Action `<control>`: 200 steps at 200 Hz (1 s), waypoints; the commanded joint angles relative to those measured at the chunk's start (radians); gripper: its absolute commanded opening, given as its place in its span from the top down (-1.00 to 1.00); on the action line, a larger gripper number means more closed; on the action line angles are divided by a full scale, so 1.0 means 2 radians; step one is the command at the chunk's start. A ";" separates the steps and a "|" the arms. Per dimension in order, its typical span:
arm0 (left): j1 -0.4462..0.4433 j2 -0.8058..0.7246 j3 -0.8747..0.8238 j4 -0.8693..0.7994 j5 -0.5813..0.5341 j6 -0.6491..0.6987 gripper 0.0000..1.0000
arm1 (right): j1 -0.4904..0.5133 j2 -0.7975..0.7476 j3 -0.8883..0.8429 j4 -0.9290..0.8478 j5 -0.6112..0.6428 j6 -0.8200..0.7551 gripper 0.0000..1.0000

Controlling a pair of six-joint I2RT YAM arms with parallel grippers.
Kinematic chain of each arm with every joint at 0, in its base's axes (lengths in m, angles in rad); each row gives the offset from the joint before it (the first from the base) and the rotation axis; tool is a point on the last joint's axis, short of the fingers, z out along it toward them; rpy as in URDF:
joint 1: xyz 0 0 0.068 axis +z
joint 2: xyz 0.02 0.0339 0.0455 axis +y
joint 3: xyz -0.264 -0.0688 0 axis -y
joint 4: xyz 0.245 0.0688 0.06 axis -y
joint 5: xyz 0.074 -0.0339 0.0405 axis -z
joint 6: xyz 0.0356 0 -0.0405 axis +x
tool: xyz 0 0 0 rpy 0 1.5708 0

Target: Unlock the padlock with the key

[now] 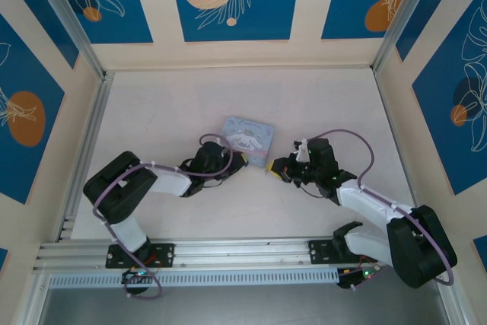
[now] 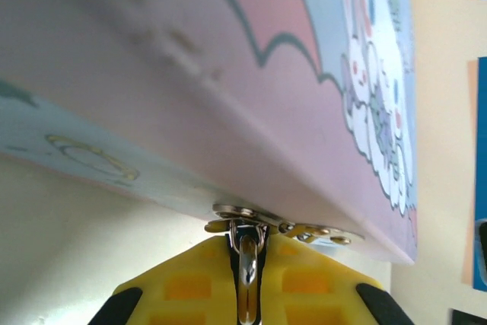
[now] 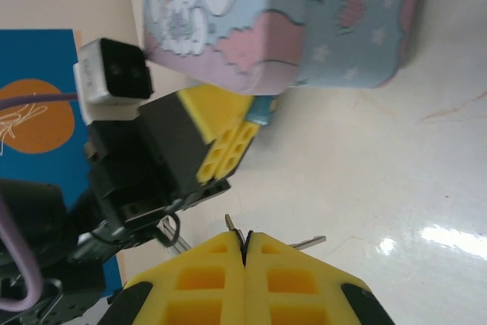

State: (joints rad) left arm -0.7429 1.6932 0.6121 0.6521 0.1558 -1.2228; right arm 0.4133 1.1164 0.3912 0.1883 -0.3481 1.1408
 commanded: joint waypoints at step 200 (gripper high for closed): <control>0.004 -0.054 0.035 0.111 0.002 -0.177 1.00 | 0.014 -0.039 -0.016 0.113 0.104 0.178 1.00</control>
State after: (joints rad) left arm -0.7353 1.6253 0.6472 0.8265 0.1932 -1.5387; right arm 0.4412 1.0561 0.3367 0.3771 -0.1856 1.4563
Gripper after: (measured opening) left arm 0.087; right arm 0.063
